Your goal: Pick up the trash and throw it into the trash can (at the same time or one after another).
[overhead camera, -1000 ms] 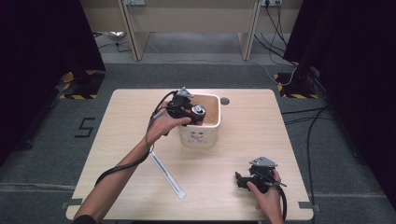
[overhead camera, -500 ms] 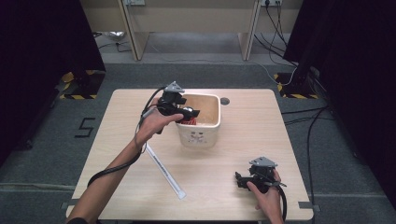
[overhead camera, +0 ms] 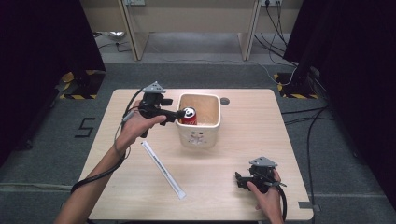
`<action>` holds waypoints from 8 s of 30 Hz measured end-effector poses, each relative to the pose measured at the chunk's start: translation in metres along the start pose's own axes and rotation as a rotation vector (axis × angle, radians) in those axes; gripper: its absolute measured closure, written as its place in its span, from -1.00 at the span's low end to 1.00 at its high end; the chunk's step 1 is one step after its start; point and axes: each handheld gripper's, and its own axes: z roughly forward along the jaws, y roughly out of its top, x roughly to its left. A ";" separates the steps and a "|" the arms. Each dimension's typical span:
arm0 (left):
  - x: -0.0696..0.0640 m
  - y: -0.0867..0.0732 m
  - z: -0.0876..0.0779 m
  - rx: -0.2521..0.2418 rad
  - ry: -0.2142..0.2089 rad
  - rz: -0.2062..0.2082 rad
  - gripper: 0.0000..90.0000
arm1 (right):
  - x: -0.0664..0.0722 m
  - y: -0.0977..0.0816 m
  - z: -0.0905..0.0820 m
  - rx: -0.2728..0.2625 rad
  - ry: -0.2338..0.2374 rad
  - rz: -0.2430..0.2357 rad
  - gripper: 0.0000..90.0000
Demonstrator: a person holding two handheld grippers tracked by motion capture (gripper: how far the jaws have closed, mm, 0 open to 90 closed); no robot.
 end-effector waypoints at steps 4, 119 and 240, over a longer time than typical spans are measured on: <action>-0.001 -0.008 -0.011 -0.006 0.003 0.000 -0.54 | 0.000 0.000 0.000 0.000 0.000 0.000 -0.93; 0.039 -0.178 0.010 0.233 0.220 -0.073 0.76 | 0.000 0.000 0.000 0.000 -0.001 0.000 -0.93; -0.028 0.077 0.136 0.011 0.025 0.065 0.75 | -0.010 0.026 -0.017 -0.118 0.003 0.035 -0.66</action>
